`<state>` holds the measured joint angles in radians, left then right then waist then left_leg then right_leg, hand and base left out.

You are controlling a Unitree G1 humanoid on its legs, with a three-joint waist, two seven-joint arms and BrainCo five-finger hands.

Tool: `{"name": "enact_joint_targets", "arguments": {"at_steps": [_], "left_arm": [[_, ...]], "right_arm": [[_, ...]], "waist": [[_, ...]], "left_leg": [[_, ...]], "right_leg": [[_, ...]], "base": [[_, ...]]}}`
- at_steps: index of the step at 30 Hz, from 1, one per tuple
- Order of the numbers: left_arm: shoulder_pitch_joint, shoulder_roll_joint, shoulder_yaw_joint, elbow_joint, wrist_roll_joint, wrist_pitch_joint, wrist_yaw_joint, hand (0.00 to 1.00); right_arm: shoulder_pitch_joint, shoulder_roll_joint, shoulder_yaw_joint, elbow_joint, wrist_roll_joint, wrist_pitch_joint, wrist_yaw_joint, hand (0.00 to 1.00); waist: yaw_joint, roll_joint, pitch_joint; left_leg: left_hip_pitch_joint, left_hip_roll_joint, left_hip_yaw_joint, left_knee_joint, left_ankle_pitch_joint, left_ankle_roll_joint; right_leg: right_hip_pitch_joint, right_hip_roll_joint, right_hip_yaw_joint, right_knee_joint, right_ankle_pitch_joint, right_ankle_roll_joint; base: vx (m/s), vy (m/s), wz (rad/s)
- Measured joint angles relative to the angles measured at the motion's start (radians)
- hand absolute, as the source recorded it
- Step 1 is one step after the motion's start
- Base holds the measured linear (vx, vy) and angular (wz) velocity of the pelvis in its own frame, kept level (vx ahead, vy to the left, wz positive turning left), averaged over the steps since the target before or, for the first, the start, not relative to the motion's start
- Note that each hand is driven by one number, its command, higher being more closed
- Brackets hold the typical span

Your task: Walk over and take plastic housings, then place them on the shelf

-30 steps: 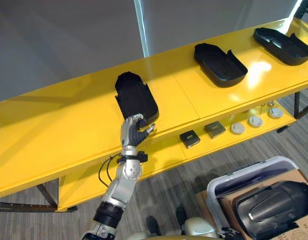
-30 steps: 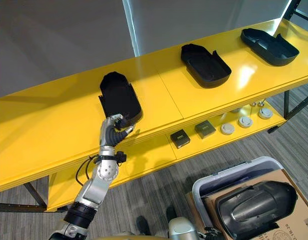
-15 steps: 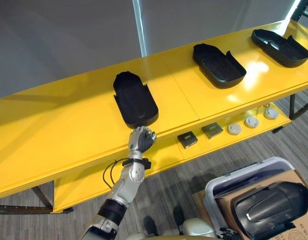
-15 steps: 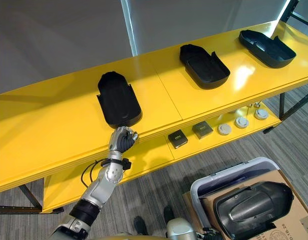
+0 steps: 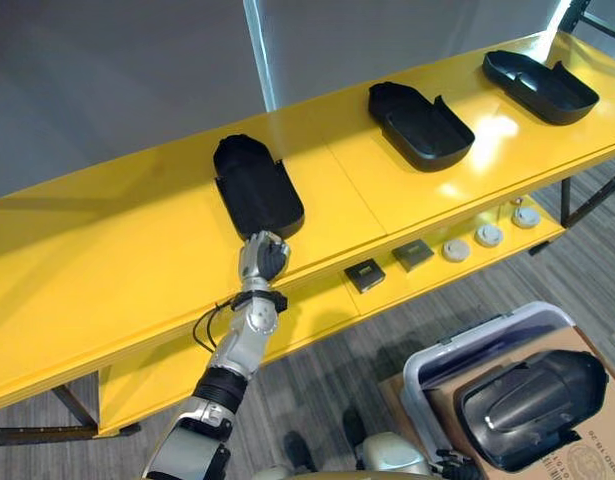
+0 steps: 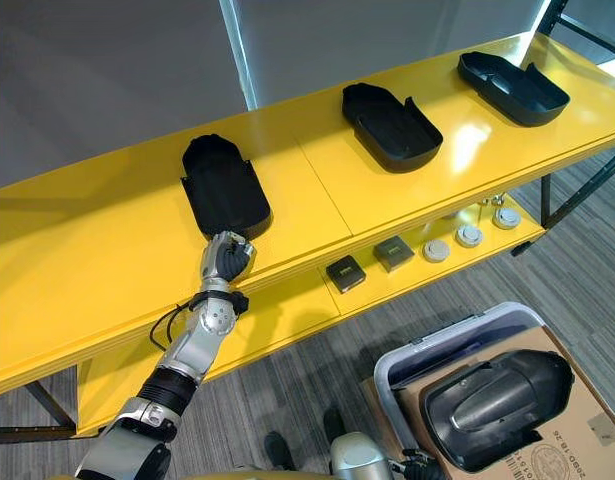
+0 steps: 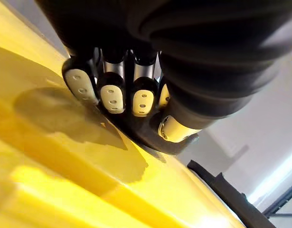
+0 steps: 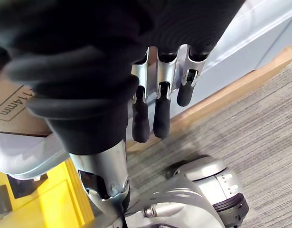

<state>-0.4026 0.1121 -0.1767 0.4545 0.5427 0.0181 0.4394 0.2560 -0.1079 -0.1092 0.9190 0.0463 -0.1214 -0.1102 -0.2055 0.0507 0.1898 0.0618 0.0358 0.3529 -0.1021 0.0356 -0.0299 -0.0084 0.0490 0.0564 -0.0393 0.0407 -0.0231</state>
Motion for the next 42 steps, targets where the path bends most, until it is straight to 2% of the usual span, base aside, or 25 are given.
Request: {"name": "enact_joint_targets", "arguments": {"at_steps": [3,19,22,28,30,31,33,34,36,39,42], "left_arm": [[-0.021,0.0,0.032,0.017,-0.029,0.002,0.0,1.0],[-0.063,0.02,0.028,0.028,-0.1,0.004,-0.025,1.0],[-0.05,0.02,0.0,-0.065,-0.1,0.003,-0.025,1.0],[0.044,0.032,-0.026,-0.42,-0.088,-0.056,-0.022,1.0],[0.101,0.035,-0.015,-0.548,-0.056,-0.079,-0.015,1.0],[0.121,0.035,-0.003,-0.587,-0.055,-0.088,-0.01,1.0],[0.192,0.037,0.061,-0.684,-0.054,-0.117,0.013,1.0],[0.234,0.037,0.123,-0.726,-0.056,-0.133,0.03,1.0],[0.285,0.036,0.232,-0.75,-0.066,-0.15,0.072,1.0],[0.382,0.025,0.402,-0.734,-0.148,-0.163,0.126,1.0],[0.492,0.02,0.524,-0.609,-0.283,-0.161,0.136,1.0]], "right_arm": [[-0.004,0.002,0.0,0.0,0.0,0.001,0.001,0.0],[-0.006,0.003,-0.002,-0.001,0.0,0.015,0.006,0.0],[-0.006,0.003,-0.002,0.0,0.0,0.018,0.006,0.0],[-0.007,0.002,-0.002,0.006,0.001,0.019,0.005,0.0],[-0.005,0.001,-0.005,0.018,0.001,0.019,0.006,0.0],[-0.005,0.001,-0.008,0.02,0.001,0.019,0.006,0.0],[-0.005,0.002,-0.011,0.026,0.002,0.017,0.006,0.0],[-0.001,0.001,-0.013,0.033,0.002,0.014,0.006,0.0],[0.0,0.002,-0.022,0.045,0.002,0.014,0.006,0.0],[0.01,0.004,-0.037,0.049,0.001,0.017,0.006,0.0],[0.015,0.015,-0.038,0.047,-0.001,0.021,0.005,0.0]], "waist": [[-0.001,-0.004,0.002],[-0.001,-0.006,0.002],[0.001,-0.006,0.002],[0.006,-0.005,0.001],[0.031,-0.004,-0.005],[0.034,-0.005,-0.005],[0.038,-0.005,-0.005],[0.055,-0.004,-0.007],[0.065,-0.006,-0.009],[0.096,-0.013,-0.022],[0.12,-0.026,-0.044]], "left_leg": [[0.0,0.0,0.003,0.0,0.0,0.0],[0.006,-0.002,-0.015,0.0,0.001,0.001],[0.006,-0.004,-0.031,0.0,0.001,0.001],[0.015,-0.012,-0.053,0.0,0.002,0.001],[0.018,-0.015,-0.064,0.0,0.001,0.002],[0.016,-0.015,-0.068,0.0,0.001,0.002],[0.014,-0.017,-0.08,0.0,0.001,0.002],[0.015,-0.017,-0.08,0.0,0.001,0.002],[0.015,-0.018,-0.098,0.0,0.004,0.006],[0.019,-0.02,-0.125,0.0,0.011,0.017],[0.019,-0.022,-0.153,-0.001,0.015,0.021]], "right_leg": [[-0.001,0.0,0.002,0.0,0.0,0.0],[0.011,-0.003,-0.015,0.001,0.003,-0.004],[0.018,-0.006,-0.029,0.001,0.002,-0.004],[0.034,-0.014,-0.051,0.001,-0.001,0.001],[0.038,-0.016,-0.054,0.0,-0.003,0.002],[0.038,-0.017,-0.055,0.0,-0.003,0.002],[0.04,-0.018,-0.061,0.0,-0.004,0.003],[0.041,-0.018,-0.063,0.0,-0.004,0.003],[0.049,-0.02,-0.083,-0.002,-0.005,0.002],[0.064,-0.022,-0.113,-0.002,-0.01,0.005],[0.077,-0.027,-0.143,-0.003,-0.018,0.008]], "base": [[0.0,0.003,-0.03],[0.0,0.001,0.03],[-0.01,0.008,0.17],[0.0,0.015,0.1],[-0.02,0.012,0.08],[-0.02,0.008,0.1],[-0.02,0.004,0.12],[-0.02,-0.002,0.11],[-0.02,-0.006,0.25],[-0.01,-0.002,0.27],[-0.02,0.003,0.37]]}}
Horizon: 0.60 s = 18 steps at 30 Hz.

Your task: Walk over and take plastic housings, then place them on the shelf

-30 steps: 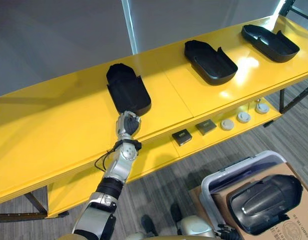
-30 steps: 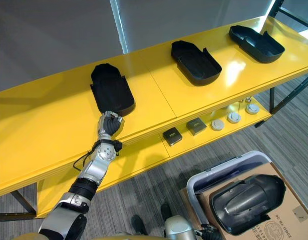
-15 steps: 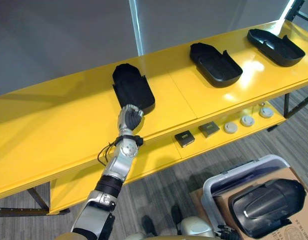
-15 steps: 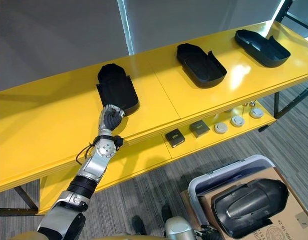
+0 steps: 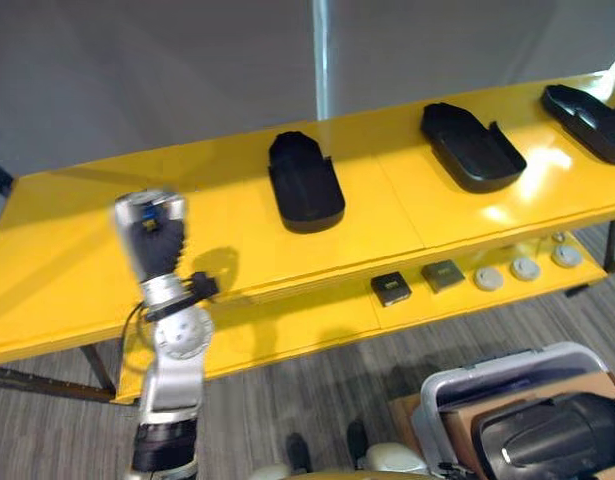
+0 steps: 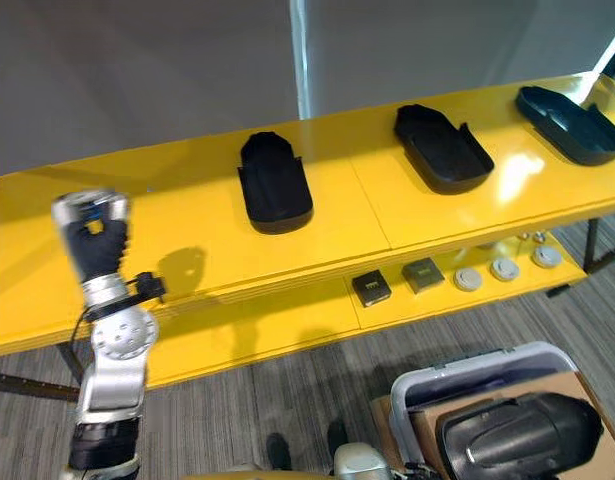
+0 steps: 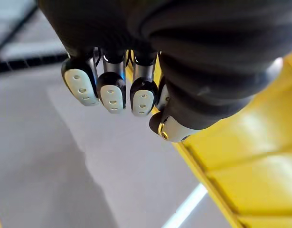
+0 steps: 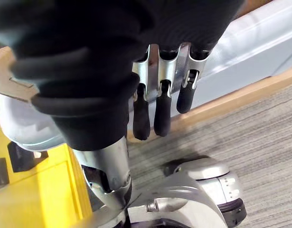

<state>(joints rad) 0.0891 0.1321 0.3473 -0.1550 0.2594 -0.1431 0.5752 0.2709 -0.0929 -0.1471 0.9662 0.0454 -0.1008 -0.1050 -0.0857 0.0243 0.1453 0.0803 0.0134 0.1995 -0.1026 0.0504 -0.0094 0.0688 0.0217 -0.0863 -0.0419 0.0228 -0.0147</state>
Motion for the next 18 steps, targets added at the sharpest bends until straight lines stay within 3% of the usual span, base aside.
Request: {"name": "enact_joint_targets", "arguments": {"at_steps": [1,3,5,6,14,18], "left_arm": [[0.02,-0.004,0.02,0.031,-0.034,0.0,0.0,1.0],[0.092,-0.014,0.06,0.155,-0.2,-0.004,-0.005,1.0],[0.135,-0.02,0.059,0.253,-0.234,0.011,-0.025,1.0],[0.154,-0.035,0.059,0.326,-0.249,0.018,-0.042,0.0],[0.183,-0.13,0.014,0.852,-0.236,0.085,-0.231,0.0],[0.182,-0.142,-0.038,0.957,-0.207,0.091,-0.286,0.0]], "right_arm": [[-0.001,0.002,0.0,-0.001,0.0,0.0,0.0,0.0],[-0.002,0.009,0.003,-0.022,0.0,0.001,0.0,0.0],[0.001,0.01,0.01,-0.053,-0.007,0.002,-0.001,0.0],[0.0,0.018,0.011,-0.073,-0.01,0.003,0.0,0.0],[-0.01,0.038,0.007,-0.122,-0.008,0.012,-0.001,0.0],[-0.022,0.038,-0.003,-0.095,-0.008,0.012,-0.003,0.0]], "waist": [[0.011,-0.003,-0.007],[0.036,-0.016,-0.025],[0.048,-0.027,-0.035],[0.048,-0.025,-0.038],[0.055,-0.033,-0.067],[0.055,-0.032,-0.067]], "left_leg": [[0.0,0.0,0.001,0.0,0.0,0.0],[0.002,0.0,0.001,0.0,-0.004,-0.005],[0.001,-0.001,0.001,0.0,-0.007,-0.001],[0.0,-0.002,0.004,0.0,-0.01,0.004],[0.004,-0.002,0.034,0.0,-0.021,0.012],[0.01,0.001,0.045,0.0,-0.027,0.001]], "right_leg": [[0.0,0.0,0.001,-0.001,-0.001,0.0],[0.005,-0.001,-0.003,-0.003,-0.008,0.006],[0.009,-0.003,-0.008,-0.004,-0.011,0.01],[0.016,-0.007,-0.02,-0.004,-0.015,0.01],[0.014,-0.011,-0.016,0.005,-0.032,0.007],[0.014,-0.008,-0.003,0.005,-0.035,0.012]], "base": [[-0.01,0.007,0.1],[0.0,0.0,0.0],[-0.03,0.005,0.11],[-0.04,0.012,0.21],[0.01,0.01,0.0],[0.05,-0.004,-0.1]]}}
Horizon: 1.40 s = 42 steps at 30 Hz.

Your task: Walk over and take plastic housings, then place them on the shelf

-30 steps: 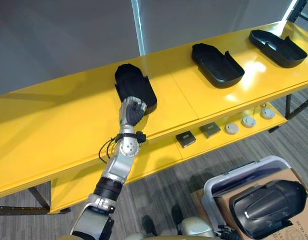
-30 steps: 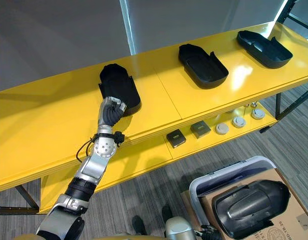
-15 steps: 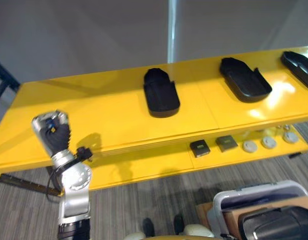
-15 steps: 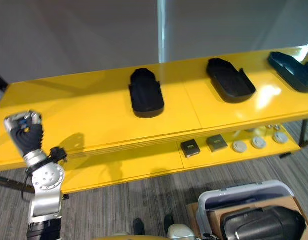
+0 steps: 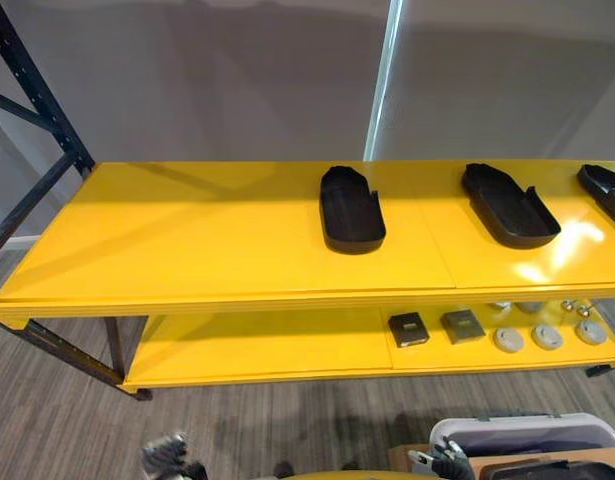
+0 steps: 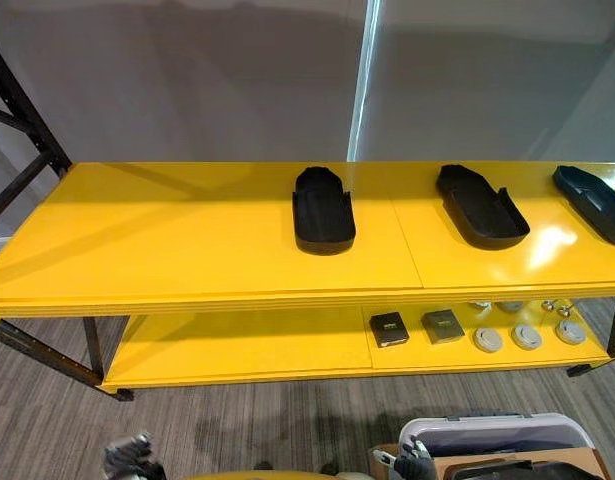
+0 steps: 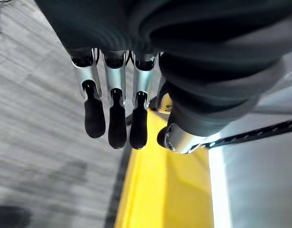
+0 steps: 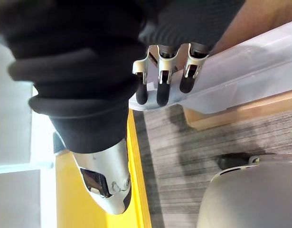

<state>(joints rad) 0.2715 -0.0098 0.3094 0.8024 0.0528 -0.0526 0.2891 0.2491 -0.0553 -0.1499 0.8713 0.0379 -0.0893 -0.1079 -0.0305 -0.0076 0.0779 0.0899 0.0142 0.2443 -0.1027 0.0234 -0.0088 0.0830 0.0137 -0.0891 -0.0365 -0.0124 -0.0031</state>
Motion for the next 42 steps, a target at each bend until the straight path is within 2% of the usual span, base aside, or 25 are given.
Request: {"name": "enact_joint_targets", "arguments": {"at_steps": [7,12,14,16,17,19,21,23,24,25,26,28,29,32,33,34,37,38,39,40,42], "left_arm": [[-0.038,0.035,-0.108,0.066,0.041,-0.003,-0.029,0.0],[-0.057,0.048,-0.13,0.074,0.048,-0.003,-0.044,0.0],[-0.057,0.054,-0.132,0.072,0.05,-0.003,-0.046,0.0],[-0.062,0.061,-0.131,0.071,0.05,-0.004,-0.046,0.0],[-0.073,0.056,-0.132,0.073,0.049,-0.003,-0.046,0.0],[-0.09,0.038,-0.144,0.077,0.048,-0.003,-0.044,0.0],[-0.117,0.032,-0.155,0.087,0.048,-0.004,-0.045,0.0],[-0.141,0.033,-0.16,0.092,0.049,-0.004,-0.045,0.0],[-0.152,0.036,-0.162,0.092,0.05,-0.005,-0.044,0.0],[-0.167,0.045,-0.163,0.091,0.051,-0.005,-0.044,0.0],[-0.18,0.059,-0.164,0.09,0.057,-0.009,-0.044,0.0],[-0.217,0.081,-0.191,0.09,0.074,-0.01,-0.044,0.0],[-0.227,0.091,-0.19,0.089,0.077,-0.01,-0.044,0.0],[-0.224,0.1,-0.19,0.087,0.078,-0.011,-0.045,0.0],[-0.221,0.099,-0.189,0.087,0.078,-0.01,-0.046,0.0],[-0.222,0.099,-0.188,0.086,0.078,-0.01,-0.046,0.0],[-0.205,0.067,-0.195,0.092,0.078,0.001,-0.049,0.0],[-0.213,0.05,-0.203,0.093,0.078,0.001,-0.05,0.0],[-0.214,0.046,-0.219,0.093,0.078,0.0,-0.05,0.0],[-0.213,0.046,-0.224,0.094,0.078,0.0,-0.051,0.0],[-0.212,0.042,-0.234,0.095,0.079,0.001,-0.051,0.0]], "right_arm": [[-0.028,-0.005,-0.04,0.05,0.0,0.001,-0.006,0.0],[-0.034,-0.007,-0.039,0.053,0.0,0.003,-0.004,0.0],[-0.058,-0.008,-0.038,0.053,0.0,0.007,-0.005,0.0],[-0.089,-0.008,-0.036,0.054,0.0,0.008,-0.006,0.0],[-0.106,-0.01,-0.031,0.054,0.0,0.007,-0.005,0.0],[-0.121,-0.011,-0.029,0.053,0.0,0.007,-0.006,0.0],[-0.133,-0.004,-0.028,0.056,-0.001,0.011,-0.005,0.0],[-0.146,0.016,-0.025,0.054,-0.002,0.012,-0.004,0.0],[-0.16,0.018,-0.016,0.054,-0.002,0.012,-0.005,0.0],[-0.185,0.017,-0.001,0.054,-0.003,0.013,-0.006,0.0],[-0.205,0.019,0.007,0.054,-0.01,0.013,-0.006,0.0],[-0.226,0.021,0.007,0.055,-0.011,0.012,-0.006,0.0],[-0.226,0.017,0.009,0.057,-0.011,0.013,-0.006,0.0],[-0.204,0.016,0.012,0.086,-0.022,0.016,-0.005,0.0],[-0.199,0.016,0.012,0.095,-0.033,0.012,-0.003,0.0],[-0.202,0.015,0.013,0.094,-0.039,0.006,-0.002,0.0],[-0.222,-0.003,0.014,0.099,-0.049,0.01,-0.003,0.0],[-0.217,-0.008,0.013,0.119,-0.049,0.014,-0.003,0.0],[-0.214,-0.005,0.01,0.127,-0.046,0.021,-0.003,0.0],[-0.213,-0.006,0.01,0.127,-0.047,0.021,-0.004,0.0],[-0.204,-0.012,0.004,0.123,-0.047,0.018,-0.004,0.0]], "waist": [[-0.008,0.022,-0.009],[-0.008,0.016,-0.001],[-0.005,0.005,0.006],[-0.005,0.004,0.01],[-0.004,0.006,0.017],[-0.006,0.035,0.029],[-0.007,0.031,0.033],[-0.006,0.013,0.041],[-0.007,0.005,0.05],[-0.008,-0.002,0.066],[-0.01,-0.015,0.075],[-0.011,-0.018,0.1],[-0.009,-0.014,0.105],[-0.01,-0.011,0.107],[-0.01,-0.017,0.103],[-0.007,-0.031,0.099],[0.004,-0.006,0.096],[0.002,0.006,0.1],[0.003,0.003,0.1],[0.001,0.001,0.101],[-0.004,0.002,0.103]], "left_leg": [[0.021,0.002,0.004,0.001,-0.002,-0.001],[0.051,0.015,0.036,0.008,-0.02,-0.024],[0.03,0.024,0.056,0.079,-0.057,-0.026],[-0.018,0.02,-0.024,0.169,-0.081,-0.015],[-0.042,0.021,-0.105,0.204,-0.101,-0.017],[-0.044,0.031,-0.166,0.221,-0.147,-0.036],[-0.043,0.036,-0.121,0.223,-0.161,-0.023],[-0.045,0.037,-0.034,0.222,-0.175,-0.015],[-0.048,0.036,0.016,0.222,-0.178,-0.009],[-0.054,0.036,0.083,0.223,-0.18,-0.004],[-0.068,0.038,0.136,0.227,-0.181,0.003],[-0.096,0.057,0.224,0.258,-0.19,0.028],[-0.088,0.072,0.265,0.27,-0.193,0.032],[-0.032,0.09,0.338,0.284,-0.197,0.035],[-0.02,0.09,0.365,0.302,-0.213,0.022],[-0.02,0.09,0.376,0.318,-0.223,0.015],[-0.026,0.103,0.392,0.341,-0.23,0.007],[-0.032,0.129,0.396,0.372,-0.229,0.001],[-0.033,0.155,0.398,0.417,-0.23,-0.001],[-0.034,0.171,0.398,0.449,-0.232,-0.004],[-0.04,0.233,0.4,0.567,-0.24,-0.017]], "right_leg": [[0.004,0.003,0.008,0.0,-0.008,-0.005],[-0.01,0.015,0.044,0.063,-0.046,-0.018],[-0.039,0.022,0.098,0.106,-0.058,-0.022],[-0.074,0.022,0.154,0.127,-0.058,-0.023],[-0.098,0.027,0.189,0.141,-0.056,-0.019],[-0.113,0.046,0.23,0.152,-0.052,-0.007],[-0.143,0.054,0.283,0.164,-0.047,0.002],[-0.178,0.066,0.371,0.166,-0.029,0.027],[-0.195,0.072,0.422,0.16,-0.012,0.042],[-0.213,0.076,0.471,0.13,0.018,0.073],[-0.228,0.065,0.484,0.098,0.039,0.072],[-0.287,0.018,0.285,0.142,0.018,0.043],[-0.306,-0.018,0.127,0.256,-0.025,0.019],[-0.249,-0.091,-0.069,0.485,-0.14,0.019],[-0.222,-0.12,-0.115,0.515,-0.163,0.022],[-0.223,-0.121,-0.127,0.501,-0.169,0.025],[-0.159,-0.066,-0.1,0.294,-0.151,0.0],[-0.143,-0.039,-0.066,0.242,-0.113,-0.007],[-0.132,-0.02,-0.034,0.221,-0.1,-0.016],[-0.126,-0.012,-0.019,0.216,-0.096,-0.02],[-0.1,0.013,0.017,0.209,-0.091,-0.029]], "base": [[0.06,-0.018,-0.04],[0.04,-0.03,-0.2],[0.02,-0.036,-0.73],[0.02,-0.059,-0.85],[0.01,-0.053,-0.76],[0.01,0.018,-0.82],[-0.04,0.085,-0.84],[-0.04,0.11,-1.22],[-0.09,0.14,-1.6],[-0.1,0.111,-1.61],[-0.13,0.125,-1.64],[-0.08,0.071,-1.21],[-0.02,0.052,-0.85],[0.01,-0.006,-0.71],[0.01,-0.071,-0.72],[-0.03,-0.124,-1.11],[-0.03,-0.159,-1.25],[-0.04,-0.119,-0.89],[-0.04,-0.12,-0.89],[-0.01,-0.132,-0.81],[0.0,-0.103,-0.67]]}}
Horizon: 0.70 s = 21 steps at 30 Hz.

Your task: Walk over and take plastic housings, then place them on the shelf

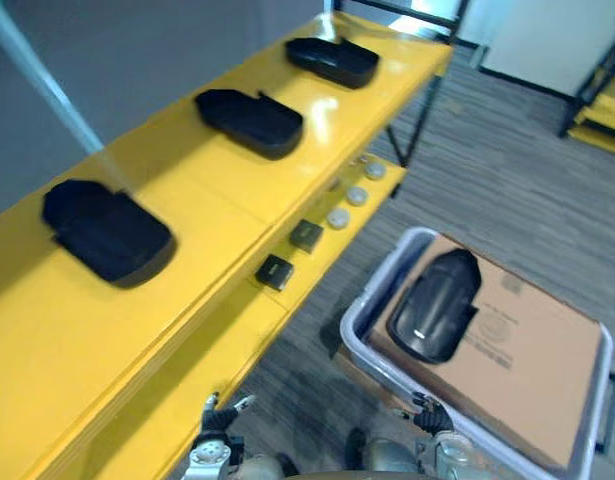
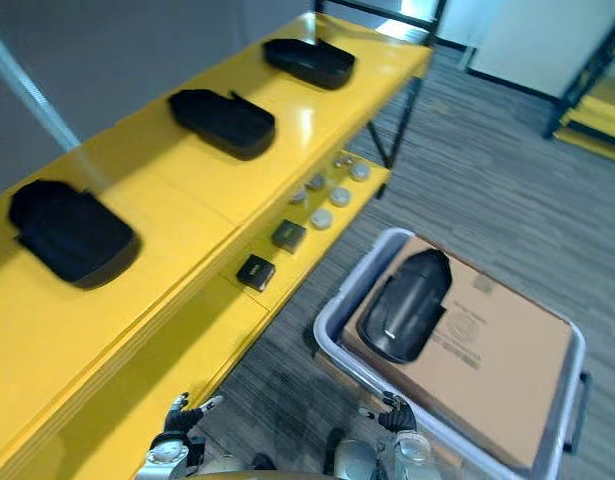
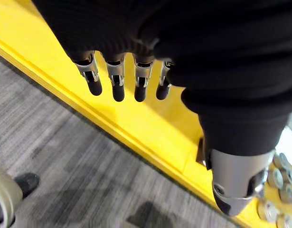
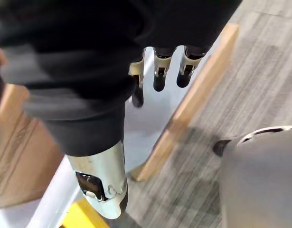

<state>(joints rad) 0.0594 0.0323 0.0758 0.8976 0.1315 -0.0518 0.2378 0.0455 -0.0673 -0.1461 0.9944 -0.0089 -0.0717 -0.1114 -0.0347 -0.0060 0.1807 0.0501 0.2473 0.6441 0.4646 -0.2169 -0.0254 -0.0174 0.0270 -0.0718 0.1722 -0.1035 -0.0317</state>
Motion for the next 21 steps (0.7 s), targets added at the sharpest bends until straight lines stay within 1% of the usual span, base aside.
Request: {"name": "enact_joint_targets", "arguments": {"at_steps": [1,2,3,4,5,7,8,9,10,11,12,13,14,15,17,19,21], "left_arm": [[0.001,-0.002,-0.006,0.0,0.001,0.0,-0.001,0.0],[0.003,-0.007,-0.006,0.0,0.001,0.0,-0.002,0.0],[0.008,-0.015,-0.006,0.0,0.001,0.0,-0.004,0.0],[0.013,-0.029,-0.008,0.003,0.0,0.0,-0.01,0.0],[0.016,-0.029,-0.008,0.005,0.0,-0.001,-0.015,0.0],[0.014,-0.03,-0.009,0.007,0.0,-0.001,-0.017,0.0],[0.017,-0.029,-0.012,0.006,0.0,-0.001,-0.016,0.0],[0.017,-0.026,-0.028,0.006,0.0,-0.001,-0.014,0.0],[0.017,-0.025,-0.035,0.007,0.0,-0.001,-0.015,0.0],[0.021,-0.027,-0.052,0.016,-0.001,-0.001,-0.015,0.0],[0.017,-0.02,-0.06,0.028,-0.001,0.0,-0.016,0.0],[0.017,-0.013,-0.065,0.033,-0.001,0.0,-0.016,0.0],[0.015,-0.003,-0.07,0.045,0.0,0.0,-0.017,0.0],[0.011,0.004,-0.073,0.046,0.0,0.001,-0.017,0.0],[0.011,0.012,-0.073,0.047,0.0,0.002,-0.017,0.0],[0.025,0.016,-0.073,0.052,0.0,0.005,-0.017,0.0],[0.032,0.021,-0.069,0.053,0.0,0.005,-0.017,0.0]], "right_arm": [[0.003,-0.004,-0.003,0.0,0.0,0.0,-0.001,0.0],[0.006,-0.008,-0.004,0.0,0.0,0.0,-0.002,0.0],[0.008,-0.013,-0.006,0.0,0.0,0.0,-0.002,0.0],[0.011,-0.017,-0.009,-0.001,0.001,-0.001,-0.003,0.0],[0.012,-0.022,-0.015,-0.001,0.001,-0.001,-0.004,0.0],[0.029,-0.027,-0.042,0.008,0.003,0.003,-0.015,0.0],[0.035,-0.027,-0.044,0.009,0.006,0.003,-0.019,0.0],[0.059,-0.03,-0.045,0.009,0.01,0.003,-0.02,0.0],[0.072,-0.033,-0.045,0.009,0.01,0.004,-0.02,0.0],[0.101,-0.041,-0.046,0.007,0.02,0.004,-0.02,0.0],[0.12,-0.038,-0.055,0.007,0.032,0.006,-0.021,0.0],[0.129,-0.034,-0.061,0.006,0.039,0.007,-0.02,0.0],[0.152,-0.017,-0.078,0.002,0.047,0.007,-0.02,0.0],[0.166,-0.007,-0.089,0.003,0.049,0.01,-0.02,0.0],[0.172,-0.001,-0.093,0.001,0.07,0.01,-0.021,0.0],[0.18,0.001,-0.102,-0.018,0.09,0.01,-0.02,0.0],[0.191,0.013,-0.176,-0.104,0.121,0.009,-0.023,0.0]], "waist": [[0.0,0.007,0.004],[0.003,0.013,0.006],[0.006,0.025,0.01],[0.005,0.031,0.017],[0.003,0.028,0.019],[0.001,0.031,0.017],[-0.001,0.031,0.017],[-0.002,0.034,0.015],[-0.003,0.04,0.013],[-0.005,0.058,0.002],[-0.005,0.059,-0.002],[-0.008,0.053,-0.011],[-0.014,0.032,-0.024],[-0.016,0.018,-0.032],[-0.014,0.008,-0.042],[-0.016,0.013,-0.062],[-0.022,0.023,-0.069]], "left_leg": [[-0.003,0.043,0.001,0.087,-0.002,-0.003],[-0.007,0.071,-0.004,0.15,-0.001,-0.002],[-0.013,0.092,-0.03,0.208,0.001,-0.002],[-0.058,0.085,-0.143,0.281,0.003,0.012],[-0.069,0.06,-0.206,0.273,-0.012,0.002],[-0.092,-0.03,-0.365,0.18,-0.06,-0.041],[-0.104,-0.06,-0.414,0.118,-0.064,-0.047],[-0.105,-0.088,-0.464,0.02,-0.058,-0.057],[-0.106,-0.092,-0.477,-0.027,-0.052,-0.06],[-0.1,-0.082,-0.481,-0.117,-0.041,-0.07],[-0.08,-0.087,-0.47,-0.137,0.015,-0.052],[-0.068,-0.099,-0.455,-0.152,0.013,-0.05],[-0.055,-0.125,-0.433,-0.184,0.01,-0.046],[-0.034,-0.147,-0.416,-0.216,0.018,-0.034],[-0.012,-0.172,-0.391,-0.249,0.031,-0.014],[0.002,-0.189,-0.377,-0.27,0.033,-0.012],[0.035,-0.198,-0.368,-0.277,0.033,-0.011]], "right_leg": [[0.015,0.021,0.031,0.003,0.0,-0.005],[0.016,0.039,0.058,0.009,-0.003,-0.011],[0.016,0.056,0.089,0.028,-0.014,-0.021],[0.018,0.067,0.134,0.066,-0.036,-0.019],[0.016,0.066,0.157,0.077,-0.04,-0.017],[0.018,0.053,0.226,0.086,-0.051,-0.019],[0.017,0.045,0.254,0.087,-0.053,-0.014],[0.009,0.039,0.274,0.087,-0.056,-0.004],[0.008,0.041,0.282,0.087,-0.06,0.001],[0.001,0.049,0.293,0.1,-0.072,0.017],[-0.005,0.043,0.31,0.131,-0.093,0.034],[-0.005,0.032,0.318,0.136,-0.101,0.046],[-0.007,0.005,0.326,0.134,-0.106,0.058],[-0.008,-0.018,0.33,0.129,-0.106,0.066],[-0.005,-0.043,0.331,0.114,-0.106,0.079],[0.001,-0.053,0.33,0.095,-0.1,0.091],[0.042,-0.066,0.322,0.07,-0.092,0.102]], "base": [[-0.02,-0.066,-0.8],[-0.03,-0.049,-0.95],[0.0,0.002,-1.06],[0.04,0.039,-0.9],[0.07,0.091,-0.91],[0.05,0.129,-0.91],[0.04,0.198,-0.98],[0.02,0.145,-0.74],[0.02,0.211,-0.75],[0.08,0.271,-0.74],[0.08,0.271,-0.68],[0.12,0.274,-0.5],[0.11,0.199,-0.25],[0.19,0.286,-0.17],[0.22,0.234,-0.2],[0.19,0.126,-0.24],[0.18,0.084,-0.12]]}}
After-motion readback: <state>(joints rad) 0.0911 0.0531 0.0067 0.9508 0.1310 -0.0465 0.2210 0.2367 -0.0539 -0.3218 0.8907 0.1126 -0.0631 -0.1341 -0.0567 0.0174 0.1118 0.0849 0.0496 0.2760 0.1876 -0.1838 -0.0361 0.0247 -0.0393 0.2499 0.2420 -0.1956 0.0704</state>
